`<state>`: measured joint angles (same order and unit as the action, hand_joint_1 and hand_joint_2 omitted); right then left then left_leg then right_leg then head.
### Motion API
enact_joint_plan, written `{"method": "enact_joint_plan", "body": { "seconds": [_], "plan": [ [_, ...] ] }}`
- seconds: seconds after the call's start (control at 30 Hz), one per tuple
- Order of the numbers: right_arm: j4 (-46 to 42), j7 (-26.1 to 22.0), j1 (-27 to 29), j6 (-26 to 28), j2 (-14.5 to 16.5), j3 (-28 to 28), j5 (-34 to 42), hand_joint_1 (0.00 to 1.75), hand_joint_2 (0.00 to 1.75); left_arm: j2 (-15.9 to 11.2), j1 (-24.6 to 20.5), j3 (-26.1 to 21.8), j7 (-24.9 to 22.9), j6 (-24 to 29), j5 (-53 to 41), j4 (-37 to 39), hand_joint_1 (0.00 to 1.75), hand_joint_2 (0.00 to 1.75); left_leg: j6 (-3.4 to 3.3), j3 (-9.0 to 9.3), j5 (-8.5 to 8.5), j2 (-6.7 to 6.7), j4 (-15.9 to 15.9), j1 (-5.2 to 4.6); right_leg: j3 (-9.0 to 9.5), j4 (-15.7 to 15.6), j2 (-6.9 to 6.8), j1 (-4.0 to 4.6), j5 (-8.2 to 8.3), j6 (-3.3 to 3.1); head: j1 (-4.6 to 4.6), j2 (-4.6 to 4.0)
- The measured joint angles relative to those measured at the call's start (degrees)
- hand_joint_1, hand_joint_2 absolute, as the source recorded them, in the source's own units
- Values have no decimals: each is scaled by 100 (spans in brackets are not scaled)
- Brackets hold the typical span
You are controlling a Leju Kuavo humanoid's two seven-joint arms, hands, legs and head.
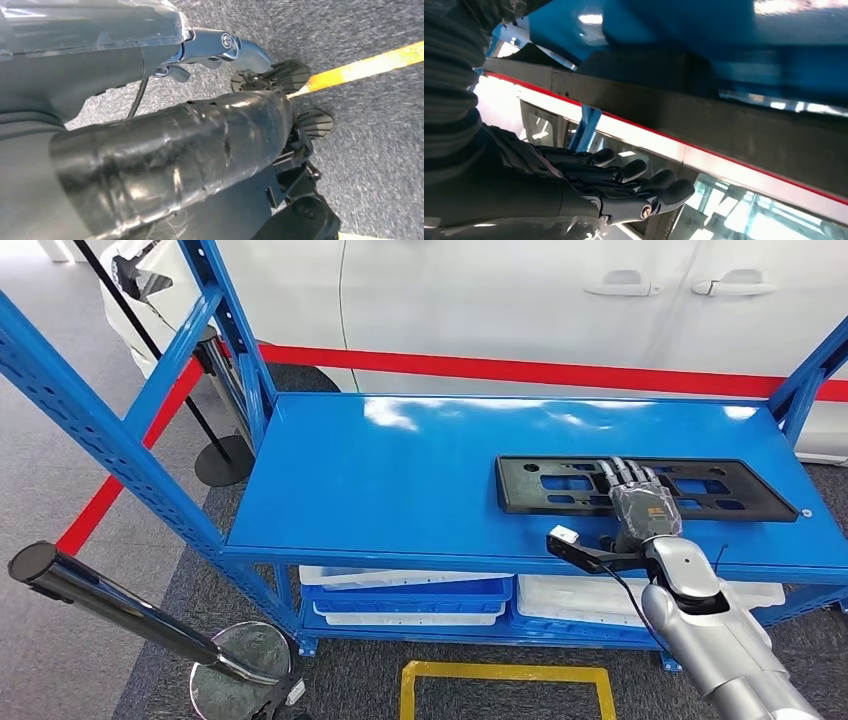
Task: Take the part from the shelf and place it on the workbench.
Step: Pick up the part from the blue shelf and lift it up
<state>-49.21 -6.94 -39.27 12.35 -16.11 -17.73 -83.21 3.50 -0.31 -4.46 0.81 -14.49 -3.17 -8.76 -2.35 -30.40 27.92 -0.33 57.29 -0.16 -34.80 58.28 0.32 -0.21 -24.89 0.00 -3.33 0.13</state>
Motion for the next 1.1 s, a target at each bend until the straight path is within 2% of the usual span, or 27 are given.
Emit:
{"method": "enact_joint_plan", "body": {
  "seconds": [0.2, 0.4, 0.43, 0.53, 0.57, 1.1],
  "plan": [
    [71, 5, 6, -21, 7, -16, 0, 0, 175, 0, 5, 0, 1, 0, 1, 0, 0, 0, 58, 13, 10, 0, -33, 8, -2, 11, -3, 4, 0, -8, 1, 0],
    [201, 32, -11, -86, 24, -66, 12, 0, 175, 0, 6, 0, 4, -8, 7, 0, 0, 0, 65, 24, 6, 1, -32, 8, 12, 11, -3, -4, 7, -8, 2, 0],
    [234, 48, -21, -78, 37, -72, 17, 7, 175, 0, 5, 0, 4, -10, 7, 0, 0, 0, 65, 27, 6, 1, -32, 7, 16, 10, -3, -4, 7, -8, 3, 0],
    [376, 108, -73, -64, 96, -80, 43, 136, 175, 0, 3, 0, 8, -17, 7, 0, 0, 0, 65, 32, 7, 2, -31, 6, 22, 8, -2, -5, 7, -8, 2, 0],
    [432, 122, -89, -65, 117, -80, 58, 173, 175, 0, 3, 0, 13, -19, 7, 0, 0, 0, 65, 32, 7, 2, -30, 5, 23, 6, -3, -4, 7, -8, 2, 0],
    [860, 120, -243, 70, 357, -81, 201, 175, 175, 0, 4, -10, 49, -90, 20, 0, 0, 0, 63, 33, 9, 1, -28, -6, 27, 1, -8, -9, 8, -4, 2, 0]
  ]
}}
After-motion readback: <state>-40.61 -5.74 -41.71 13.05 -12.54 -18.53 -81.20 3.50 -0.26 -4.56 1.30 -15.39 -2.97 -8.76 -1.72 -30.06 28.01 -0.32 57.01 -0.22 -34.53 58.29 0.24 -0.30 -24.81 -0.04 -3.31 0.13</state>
